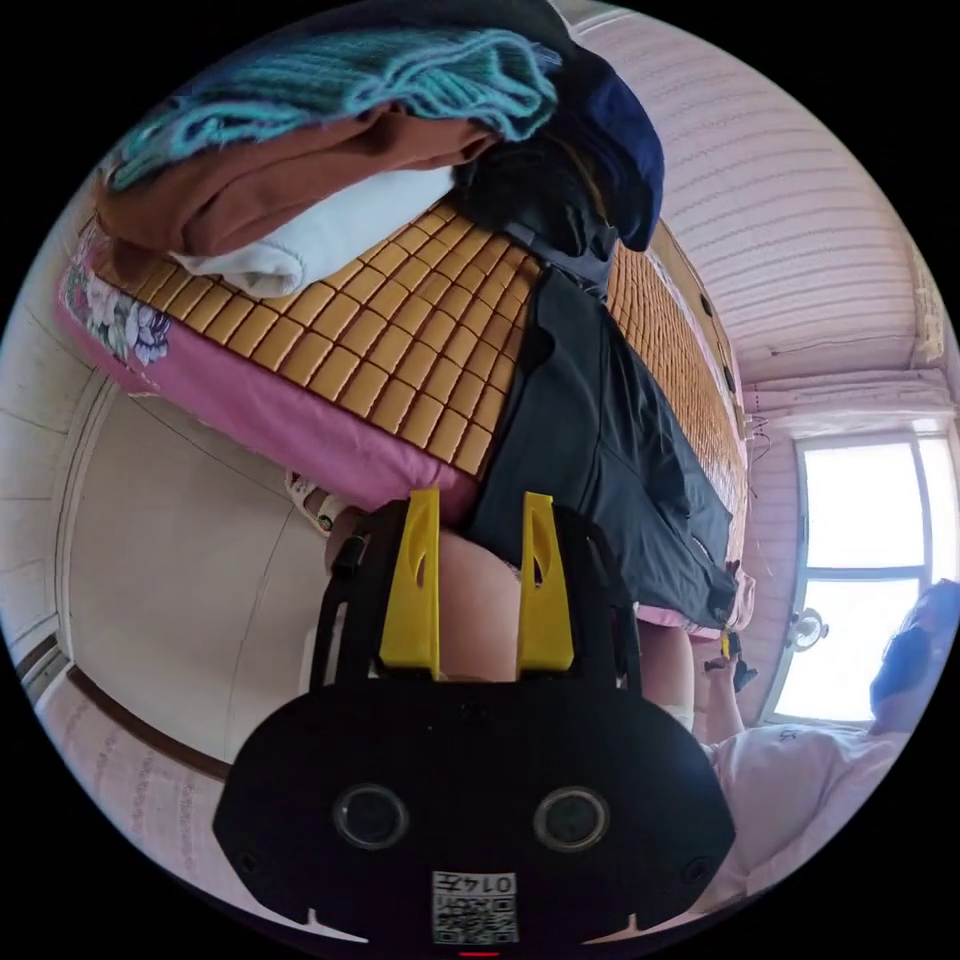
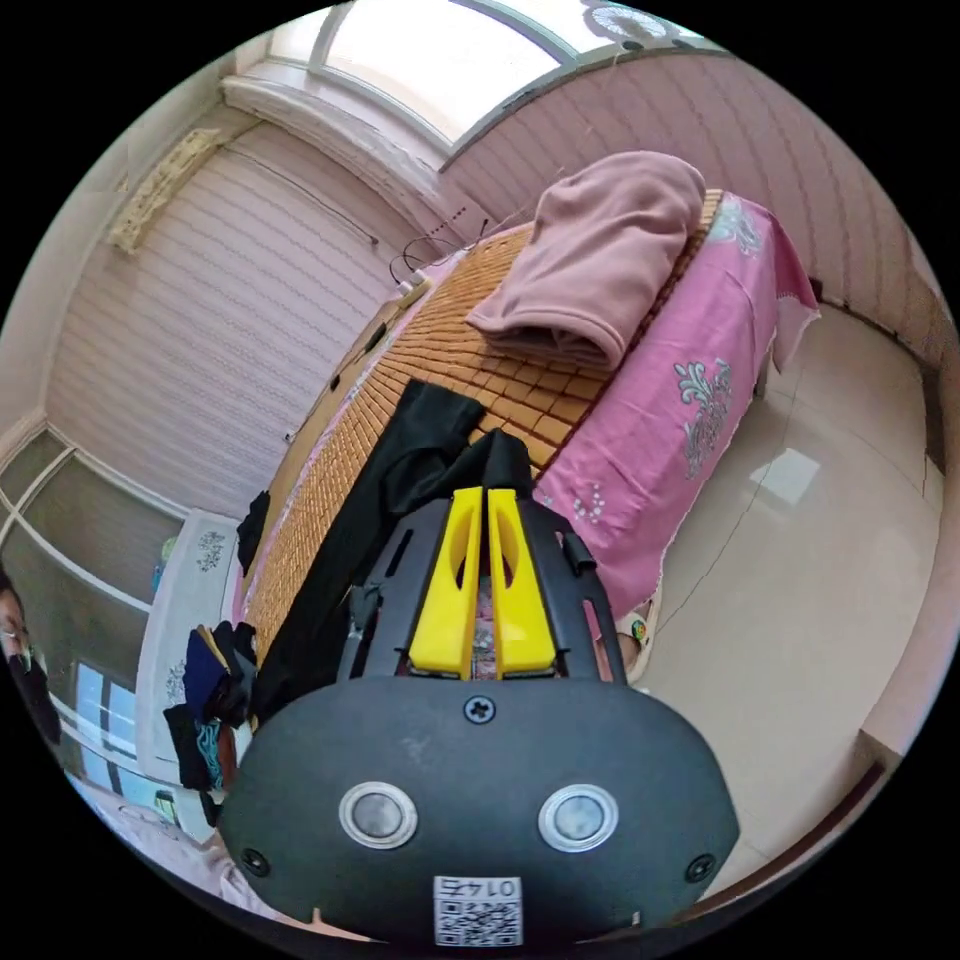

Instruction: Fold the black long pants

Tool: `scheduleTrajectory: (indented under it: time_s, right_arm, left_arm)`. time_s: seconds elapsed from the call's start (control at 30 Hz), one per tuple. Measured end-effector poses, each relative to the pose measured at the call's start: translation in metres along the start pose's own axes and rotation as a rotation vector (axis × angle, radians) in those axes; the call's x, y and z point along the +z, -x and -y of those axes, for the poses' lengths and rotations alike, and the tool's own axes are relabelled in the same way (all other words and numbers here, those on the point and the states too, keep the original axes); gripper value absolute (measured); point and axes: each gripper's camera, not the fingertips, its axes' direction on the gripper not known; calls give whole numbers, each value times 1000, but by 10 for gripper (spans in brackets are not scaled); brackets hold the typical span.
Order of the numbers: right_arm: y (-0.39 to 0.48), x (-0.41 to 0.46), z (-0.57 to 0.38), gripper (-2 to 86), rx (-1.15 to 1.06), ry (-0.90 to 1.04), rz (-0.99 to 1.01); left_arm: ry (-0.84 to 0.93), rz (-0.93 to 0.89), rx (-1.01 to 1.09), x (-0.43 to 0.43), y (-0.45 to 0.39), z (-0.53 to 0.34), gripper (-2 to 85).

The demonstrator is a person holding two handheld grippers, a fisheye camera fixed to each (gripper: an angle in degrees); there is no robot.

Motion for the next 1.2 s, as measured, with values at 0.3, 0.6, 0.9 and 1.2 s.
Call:
scheduleTrajectory:
  time_s: [0.3,0.6,0.9,1.2]
  right_arm:
    - [13,-43,-34,4,2,-30,-231]
    - [57,-42,-24,4,-92,17,-255]
    - [99,-57,-12,4,-155,9,-293]
    - [157,-68,-5,4,-347,43,-241]
  left_arm:
    - [117,-29,74,4,10,8,133]
    - [275,67,188,24,-10,31,129]
    - [283,221,355,-5,-44,14,-3]
    - [-12,218,240,-95,-20,-25,-9]
